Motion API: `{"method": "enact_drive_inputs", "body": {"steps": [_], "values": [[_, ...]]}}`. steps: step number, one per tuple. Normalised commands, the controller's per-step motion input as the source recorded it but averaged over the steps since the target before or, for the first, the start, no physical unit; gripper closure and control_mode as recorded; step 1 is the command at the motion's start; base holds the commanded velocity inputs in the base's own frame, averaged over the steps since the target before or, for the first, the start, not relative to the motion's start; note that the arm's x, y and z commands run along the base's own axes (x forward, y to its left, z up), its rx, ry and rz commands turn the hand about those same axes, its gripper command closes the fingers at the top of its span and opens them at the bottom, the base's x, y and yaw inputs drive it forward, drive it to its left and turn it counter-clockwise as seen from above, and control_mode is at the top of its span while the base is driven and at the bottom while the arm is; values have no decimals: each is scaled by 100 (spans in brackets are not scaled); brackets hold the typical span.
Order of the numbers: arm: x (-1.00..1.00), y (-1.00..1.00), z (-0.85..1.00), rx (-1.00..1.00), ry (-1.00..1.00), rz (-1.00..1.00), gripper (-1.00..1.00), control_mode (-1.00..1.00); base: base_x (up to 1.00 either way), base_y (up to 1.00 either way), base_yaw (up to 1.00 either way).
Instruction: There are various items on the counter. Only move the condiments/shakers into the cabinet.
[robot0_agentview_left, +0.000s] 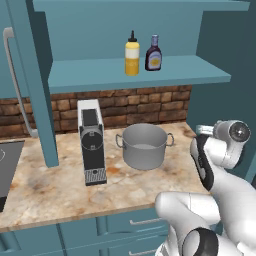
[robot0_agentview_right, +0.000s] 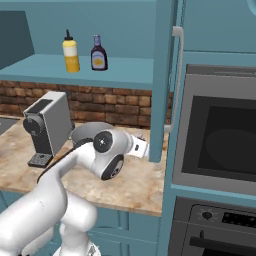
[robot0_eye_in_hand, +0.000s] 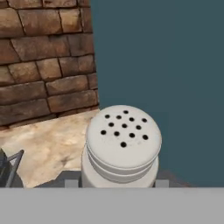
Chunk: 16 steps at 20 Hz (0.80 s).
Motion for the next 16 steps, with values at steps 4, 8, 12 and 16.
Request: {"method": "enact_drive_inputs", "body": {"steps": [4,8,12,16], "values": [[-14,8,100,-12,-6,5,100,-100,0,0,0],[-22,14,100,-9,-1,15,100,-100,0,0,0],[-81,23,100,-8,5,27,100,-100,0,0,0],[-96,23,97,-6,6,27,100,-100,0,0,0]]}}
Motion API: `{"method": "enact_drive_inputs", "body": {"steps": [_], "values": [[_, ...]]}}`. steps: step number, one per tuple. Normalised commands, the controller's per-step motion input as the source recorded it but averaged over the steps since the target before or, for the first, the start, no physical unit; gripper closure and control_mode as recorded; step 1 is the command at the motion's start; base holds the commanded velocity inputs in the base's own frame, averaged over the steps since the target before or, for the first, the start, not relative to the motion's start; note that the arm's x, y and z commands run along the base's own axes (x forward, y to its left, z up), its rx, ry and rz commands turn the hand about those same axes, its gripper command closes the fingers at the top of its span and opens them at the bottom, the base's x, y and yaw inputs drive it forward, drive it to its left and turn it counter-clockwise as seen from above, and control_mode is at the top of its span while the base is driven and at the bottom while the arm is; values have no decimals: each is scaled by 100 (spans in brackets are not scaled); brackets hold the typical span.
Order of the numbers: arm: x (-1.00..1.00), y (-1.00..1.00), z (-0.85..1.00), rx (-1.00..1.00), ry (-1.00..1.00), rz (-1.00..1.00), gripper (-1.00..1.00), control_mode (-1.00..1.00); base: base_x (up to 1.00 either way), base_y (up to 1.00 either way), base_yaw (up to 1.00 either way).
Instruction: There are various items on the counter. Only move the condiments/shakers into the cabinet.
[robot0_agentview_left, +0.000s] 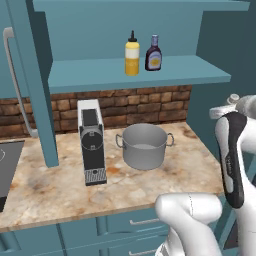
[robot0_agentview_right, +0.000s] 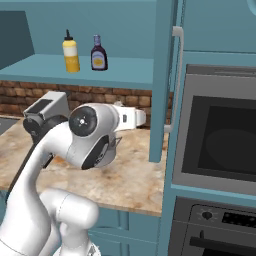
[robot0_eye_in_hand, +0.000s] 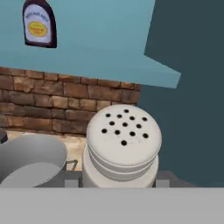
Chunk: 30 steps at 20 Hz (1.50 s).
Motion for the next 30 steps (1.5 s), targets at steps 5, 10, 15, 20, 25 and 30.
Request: {"method": "enact_drive_inputs", "body": {"steps": [5,10,15,20,25,30], "values": [[-17,19,100,-4,-7,21,100,-100,0,0,0],[10,22,74,0,8,10,100,-100,0,0,0],[23,19,13,0,16,5,100,-100,0,0,0],[2,7,-4,5,-1,1,100,-100,0,0,0],[17,7,0,1,-1,-1,100,-100,0,0,0],[63,12,0,0,0,-5,100,-100,0,0,0]]}}
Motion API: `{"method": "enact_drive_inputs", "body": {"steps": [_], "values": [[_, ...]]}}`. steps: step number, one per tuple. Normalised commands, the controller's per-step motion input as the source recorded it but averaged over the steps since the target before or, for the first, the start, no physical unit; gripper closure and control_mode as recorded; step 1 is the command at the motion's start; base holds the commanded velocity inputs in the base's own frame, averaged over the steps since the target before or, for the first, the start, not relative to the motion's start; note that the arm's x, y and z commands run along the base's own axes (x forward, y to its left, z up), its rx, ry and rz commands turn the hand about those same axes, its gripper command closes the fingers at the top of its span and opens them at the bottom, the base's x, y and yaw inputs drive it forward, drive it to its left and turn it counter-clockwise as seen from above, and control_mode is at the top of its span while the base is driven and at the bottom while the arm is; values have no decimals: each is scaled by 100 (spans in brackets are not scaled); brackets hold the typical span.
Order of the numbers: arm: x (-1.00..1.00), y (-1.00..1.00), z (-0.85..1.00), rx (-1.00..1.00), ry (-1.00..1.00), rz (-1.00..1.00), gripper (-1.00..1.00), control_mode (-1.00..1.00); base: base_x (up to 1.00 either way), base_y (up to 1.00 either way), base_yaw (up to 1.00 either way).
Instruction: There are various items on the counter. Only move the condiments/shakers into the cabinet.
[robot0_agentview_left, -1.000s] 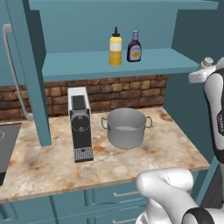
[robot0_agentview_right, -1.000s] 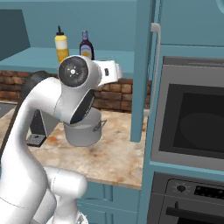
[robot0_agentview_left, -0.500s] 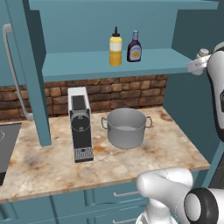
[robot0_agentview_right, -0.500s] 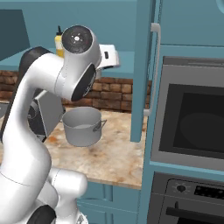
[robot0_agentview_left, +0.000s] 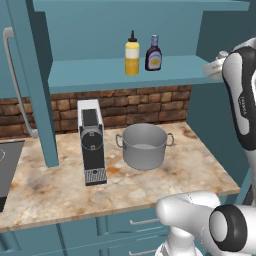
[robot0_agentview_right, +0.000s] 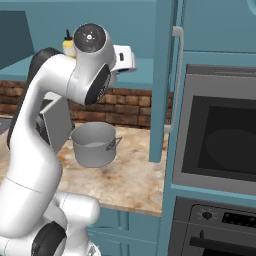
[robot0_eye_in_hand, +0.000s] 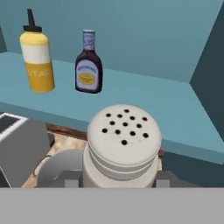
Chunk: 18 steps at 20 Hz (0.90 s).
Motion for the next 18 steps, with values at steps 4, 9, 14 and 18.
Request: {"method": "enact_drive_inputs", "body": {"steps": [4,9,14,18], "values": [[66,8,0,2,0,-4,100,-100,0,0,0],[70,5,0,2,0,-3,100,-100,0,0,0],[67,0,-10,3,0,0,100,-100,0,0,0],[50,0,-35,0,3,0,100,-100,0,0,0]]}}
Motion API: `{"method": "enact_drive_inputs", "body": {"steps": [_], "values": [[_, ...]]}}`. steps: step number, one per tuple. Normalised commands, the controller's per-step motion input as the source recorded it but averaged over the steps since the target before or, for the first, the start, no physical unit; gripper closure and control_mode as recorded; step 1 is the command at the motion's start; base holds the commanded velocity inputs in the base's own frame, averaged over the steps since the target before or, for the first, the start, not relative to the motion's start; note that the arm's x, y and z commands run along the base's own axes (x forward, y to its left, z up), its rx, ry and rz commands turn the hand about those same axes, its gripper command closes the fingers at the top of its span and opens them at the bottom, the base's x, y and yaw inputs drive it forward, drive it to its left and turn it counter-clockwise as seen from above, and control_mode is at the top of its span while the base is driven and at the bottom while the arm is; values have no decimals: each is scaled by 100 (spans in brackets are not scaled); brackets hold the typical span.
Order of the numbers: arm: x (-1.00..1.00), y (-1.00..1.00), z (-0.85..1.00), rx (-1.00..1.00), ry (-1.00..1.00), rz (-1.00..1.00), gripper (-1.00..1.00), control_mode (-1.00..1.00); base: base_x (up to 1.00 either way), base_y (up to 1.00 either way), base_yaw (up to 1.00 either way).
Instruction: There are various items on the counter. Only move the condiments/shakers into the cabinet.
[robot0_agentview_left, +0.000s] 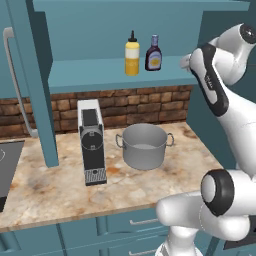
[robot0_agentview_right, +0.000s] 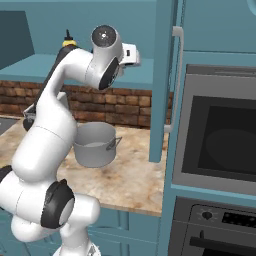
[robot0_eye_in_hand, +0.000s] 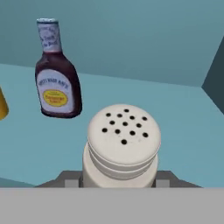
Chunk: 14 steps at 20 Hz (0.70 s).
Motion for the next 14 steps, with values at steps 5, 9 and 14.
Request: {"method": "enact_drive_inputs", "body": {"steps": [5,9,14], "values": [[45,0,-43,0,6,0,100,-100,0,0,0],[47,0,-23,3,1,0,100,-100,0,0,0],[54,0,-7,2,0,0,100,-100,0,0,0]]}}
